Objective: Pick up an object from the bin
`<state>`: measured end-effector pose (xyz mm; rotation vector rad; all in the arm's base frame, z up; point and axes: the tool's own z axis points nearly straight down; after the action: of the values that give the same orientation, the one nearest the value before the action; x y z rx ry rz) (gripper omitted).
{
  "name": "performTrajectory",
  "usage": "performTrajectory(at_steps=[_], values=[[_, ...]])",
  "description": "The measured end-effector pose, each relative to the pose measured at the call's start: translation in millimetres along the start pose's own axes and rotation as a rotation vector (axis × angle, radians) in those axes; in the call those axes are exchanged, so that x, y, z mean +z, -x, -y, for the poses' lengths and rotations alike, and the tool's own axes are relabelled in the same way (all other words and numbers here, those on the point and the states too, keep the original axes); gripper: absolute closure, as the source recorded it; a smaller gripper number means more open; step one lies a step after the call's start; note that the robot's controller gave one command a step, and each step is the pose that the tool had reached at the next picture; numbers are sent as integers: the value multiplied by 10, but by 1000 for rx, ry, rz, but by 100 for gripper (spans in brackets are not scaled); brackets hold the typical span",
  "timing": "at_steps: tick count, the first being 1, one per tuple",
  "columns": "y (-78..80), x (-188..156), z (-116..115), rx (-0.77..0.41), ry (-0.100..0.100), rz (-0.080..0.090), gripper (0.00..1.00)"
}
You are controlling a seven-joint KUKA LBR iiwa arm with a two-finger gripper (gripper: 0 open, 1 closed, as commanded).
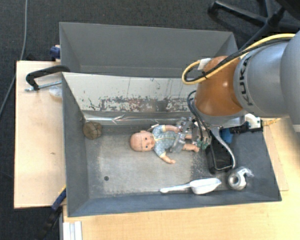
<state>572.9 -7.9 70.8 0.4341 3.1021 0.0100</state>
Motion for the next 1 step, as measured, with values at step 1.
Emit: performTrajectory(at_steps=[1], values=[[-4,-18,1,0,0,-1,100]])
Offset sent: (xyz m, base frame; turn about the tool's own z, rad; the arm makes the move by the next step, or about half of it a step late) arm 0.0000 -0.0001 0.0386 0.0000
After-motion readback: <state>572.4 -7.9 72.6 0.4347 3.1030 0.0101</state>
